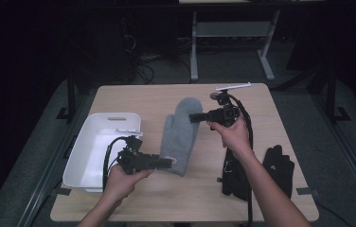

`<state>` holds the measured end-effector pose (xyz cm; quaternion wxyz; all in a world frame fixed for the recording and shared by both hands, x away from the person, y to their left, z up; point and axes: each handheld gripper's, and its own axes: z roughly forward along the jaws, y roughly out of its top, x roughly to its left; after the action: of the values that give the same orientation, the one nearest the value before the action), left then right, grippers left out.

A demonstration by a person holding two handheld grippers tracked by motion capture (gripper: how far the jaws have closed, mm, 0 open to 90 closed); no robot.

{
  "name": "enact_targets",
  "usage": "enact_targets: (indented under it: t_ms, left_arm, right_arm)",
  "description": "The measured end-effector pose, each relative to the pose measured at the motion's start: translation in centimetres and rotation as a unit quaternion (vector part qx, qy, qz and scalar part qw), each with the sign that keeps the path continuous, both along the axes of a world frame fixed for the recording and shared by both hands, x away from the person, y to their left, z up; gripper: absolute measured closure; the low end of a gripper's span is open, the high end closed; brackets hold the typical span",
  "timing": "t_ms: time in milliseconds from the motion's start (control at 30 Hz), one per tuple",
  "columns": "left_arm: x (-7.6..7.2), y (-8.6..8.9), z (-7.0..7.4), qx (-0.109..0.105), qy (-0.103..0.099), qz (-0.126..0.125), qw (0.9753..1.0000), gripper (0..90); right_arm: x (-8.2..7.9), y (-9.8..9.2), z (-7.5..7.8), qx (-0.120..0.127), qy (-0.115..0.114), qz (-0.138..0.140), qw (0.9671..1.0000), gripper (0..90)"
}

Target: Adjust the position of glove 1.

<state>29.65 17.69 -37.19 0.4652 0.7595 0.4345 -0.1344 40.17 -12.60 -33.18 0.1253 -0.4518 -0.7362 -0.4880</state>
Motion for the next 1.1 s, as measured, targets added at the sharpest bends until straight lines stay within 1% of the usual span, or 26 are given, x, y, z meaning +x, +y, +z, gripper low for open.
enact_targets:
  t_ms: [233, 267, 333, 433, 500, 567, 633, 733, 900, 1100]
  left_arm:
    - [-0.2, 0.8, 0.4, -0.003, -0.001, 0.003, 1.0, 46.4]
    - [-0.2, 0.9, 0.5, -0.004, -0.003, 0.005, 1.0, 46.4]
    - [-0.3, 1.2, 0.6, -0.006, -0.004, 0.005, 1.0, 46.4]
    - [-0.3, 1.8, 0.9, -0.003, -0.007, 0.006, 1.0, 46.4]
    - [-0.3, 2.0, 1.1, -0.007, -0.006, 0.01, 0.9999, 46.4]
    - [-0.3, 2.5, 1.2, -0.007, -0.009, 0.014, 0.9998, 46.4]
    - [-0.3, 2.9, 1.5, -0.008, -0.011, 0.017, 0.9998, 46.4]
    - [-0.3, 3.4, 1.8, -0.005, -0.014, 0.021, 0.9997, 46.4]
    - [-0.4, 4.3, 2.5, -0.007, -0.017, 0.031, 0.9994, 46.3]
    - [-0.5, 5.9, 3.3, -0.004, -0.025, 0.034, 0.9991, 46.4]
  right_arm:
    - [0.1, 0.9, 0.7, 0.007, 0.002, 0.005, 1.0, 76.2]
    - [0.2, 1.0, 0.8, 0.006, -0.001, 0.007, 1.0, 76.2]
    - [0.2, 1.3, 0.9, 0.012, 0.002, 0.007, 0.9999, 76.1]
    - [0.4, 1.8, 1.2, 0.016, 0.001, 0.01, 0.9998, 76.2]
    - [0.5, 2.2, 1.4, 0.018, 0.003, 0.013, 0.9997, 76.2]
    - [0.7, 2.5, 1.6, 0.018, 0.005, 0.015, 0.9997, 76.2]
    - [0.9, 2.9, 1.9, 0.018, -0.001, 0.019, 0.9997, 76.2]
    - [1.1, 3.6, 2.3, 0.02, 0.001, 0.022, 0.9996, 76.2]
    - [1.3, 4.6, 2.9, 0.021, -0.004, 0.029, 0.9993, 76.1]
    - [1.5, 5.8, 3.4, 0.03, -0.005, 0.033, 0.999, 76.1]
